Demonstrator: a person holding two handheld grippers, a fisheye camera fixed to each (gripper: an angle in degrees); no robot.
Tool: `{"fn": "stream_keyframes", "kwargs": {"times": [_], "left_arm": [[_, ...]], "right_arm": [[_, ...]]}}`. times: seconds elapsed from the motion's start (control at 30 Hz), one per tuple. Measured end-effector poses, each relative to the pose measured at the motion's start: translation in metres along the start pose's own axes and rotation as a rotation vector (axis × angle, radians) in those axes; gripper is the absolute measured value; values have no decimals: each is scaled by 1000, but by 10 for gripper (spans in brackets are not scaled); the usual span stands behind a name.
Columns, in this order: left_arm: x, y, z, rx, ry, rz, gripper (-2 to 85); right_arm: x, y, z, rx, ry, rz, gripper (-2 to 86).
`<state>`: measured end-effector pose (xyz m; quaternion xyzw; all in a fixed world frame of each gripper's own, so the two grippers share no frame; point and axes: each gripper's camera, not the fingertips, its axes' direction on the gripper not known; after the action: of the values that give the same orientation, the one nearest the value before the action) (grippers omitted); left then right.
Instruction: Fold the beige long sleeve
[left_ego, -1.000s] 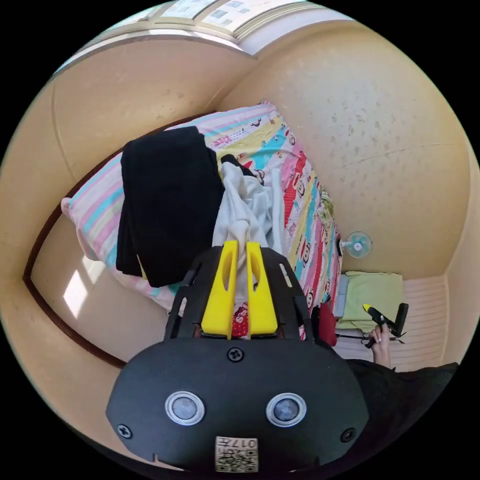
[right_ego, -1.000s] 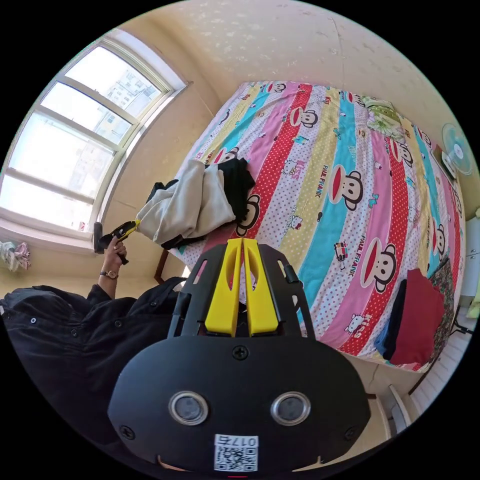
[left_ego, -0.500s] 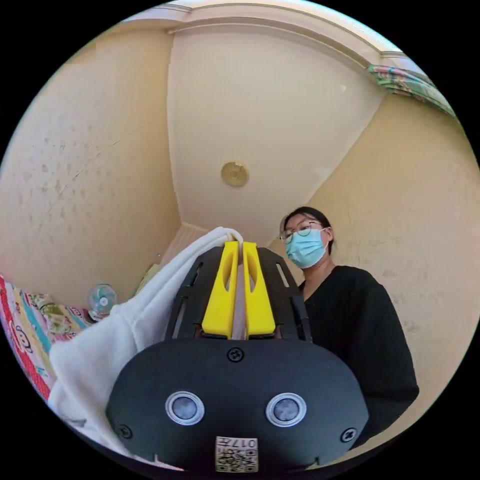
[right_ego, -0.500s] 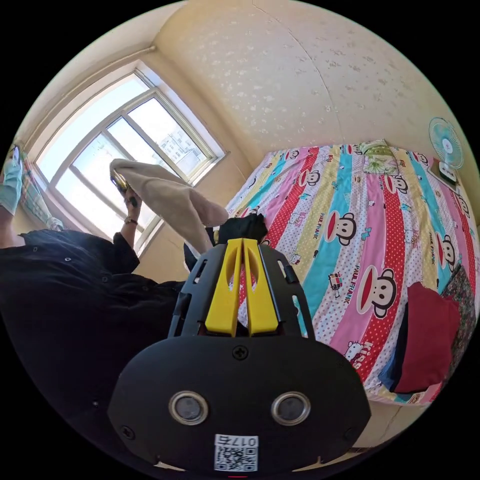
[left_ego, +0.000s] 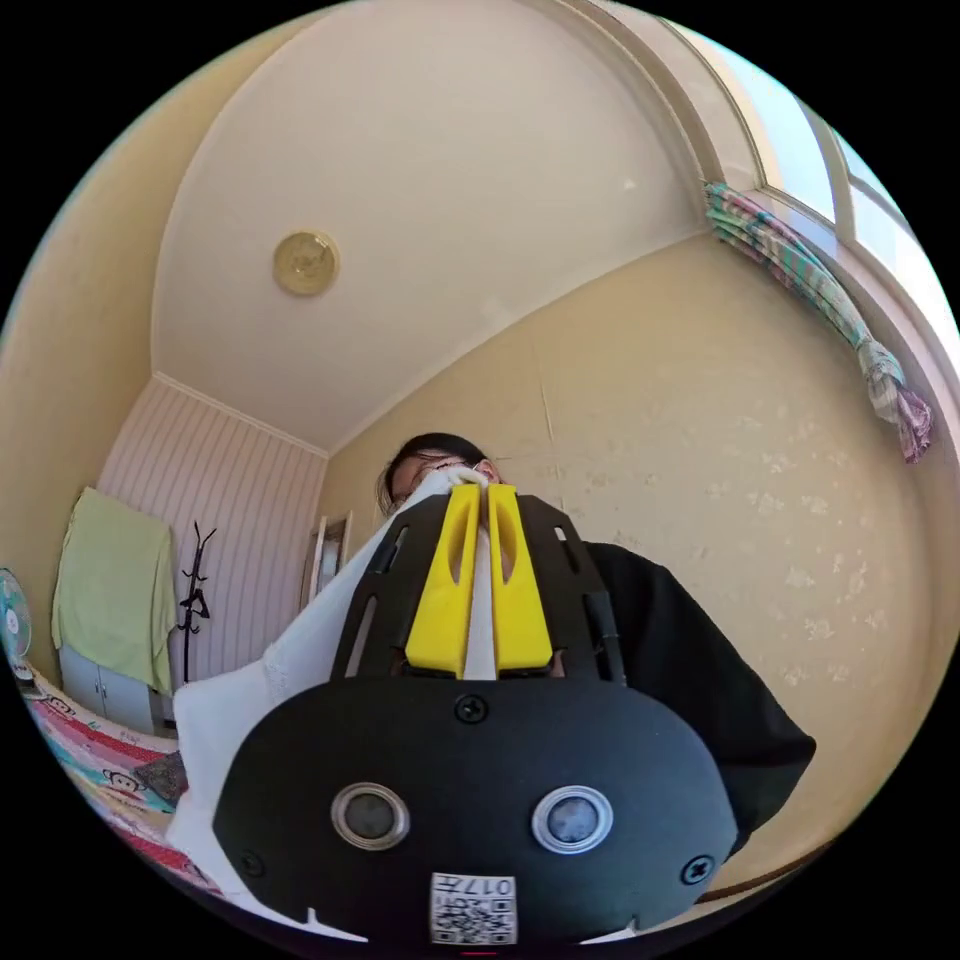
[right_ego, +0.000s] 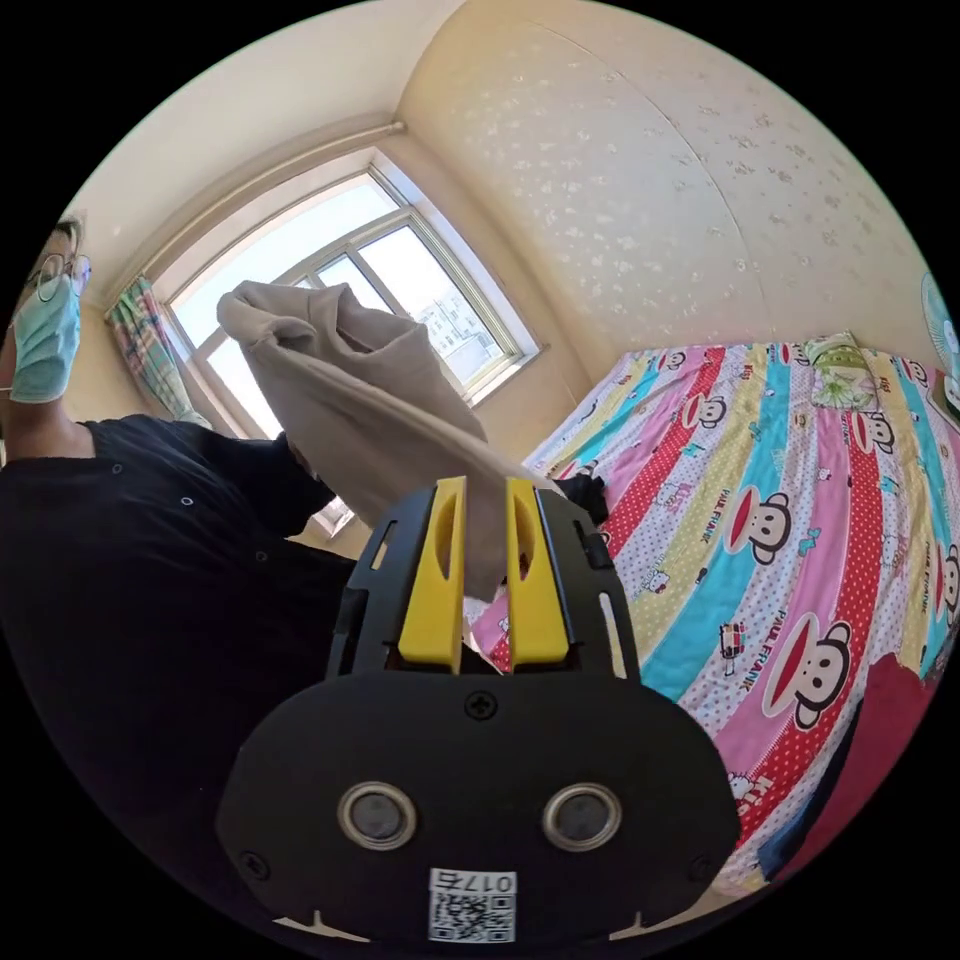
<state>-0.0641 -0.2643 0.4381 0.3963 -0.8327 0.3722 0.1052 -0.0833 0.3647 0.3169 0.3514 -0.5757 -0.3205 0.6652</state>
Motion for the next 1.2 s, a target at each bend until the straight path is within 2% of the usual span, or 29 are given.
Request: {"fn": "stream_keyframes", "kwargs": {"times": [0.13, 0.27, 0.33, 0.37, 0.43, 0.53, 0.63, 0.7, 0.8, 0.83, 0.9, 1.0, 1.2], "left_arm": [[-18, 31, 18, 47, 49, -54, -2], [-45, 55, 44, 40, 135, -134, -1], [-56, 62, 54, 35, 160, -171, -1], [-62, 65, 58, 24, 163, -193, -1], [-63, 62, 61, 5, 139, -211, -1], [-33, 44, 55, -54, 25, -145, -2], [18, 26, 41, -119, -199, -87, -3], [58, 24, 23, -113, -396, -58, -3], [97, 32, -8, -59, -668, -105, -5], [104, 35, -14, -51, -732, -114, -5], [126, 51, -37, -25, -1012, -151, -7], [130, 75, -57, 11, -1235, -212, -8], [113, 96, -55, 110, -1254, -135, -9]], "right_arm": [[4, 2, -5, 28, -148, -44, 165], [12, 4, 61, -143, -280, -70, 214], [19, -1, 102, -228, -380, -30, 201], [22, -7, 124, -263, -496, -14, 181], [24, -21, 140, -280, -590, -14, 78], [23, -53, 105, -169, -470, 1, 63], [-3, -98, 31, -47, -197, -63, 58], [-46, -139, -28, 57, 52, -149, 57], [-106, -177, -86, 224, 253, -213, 58], [-117, -182, -94, 255, 283, -221, 58], [-159, -192, -115, 351, 405, -254, 58], [-207, -192, -115, 392, 561, -347, 57], [-271, -171, -136, 463, 705, -467, 56]]}}
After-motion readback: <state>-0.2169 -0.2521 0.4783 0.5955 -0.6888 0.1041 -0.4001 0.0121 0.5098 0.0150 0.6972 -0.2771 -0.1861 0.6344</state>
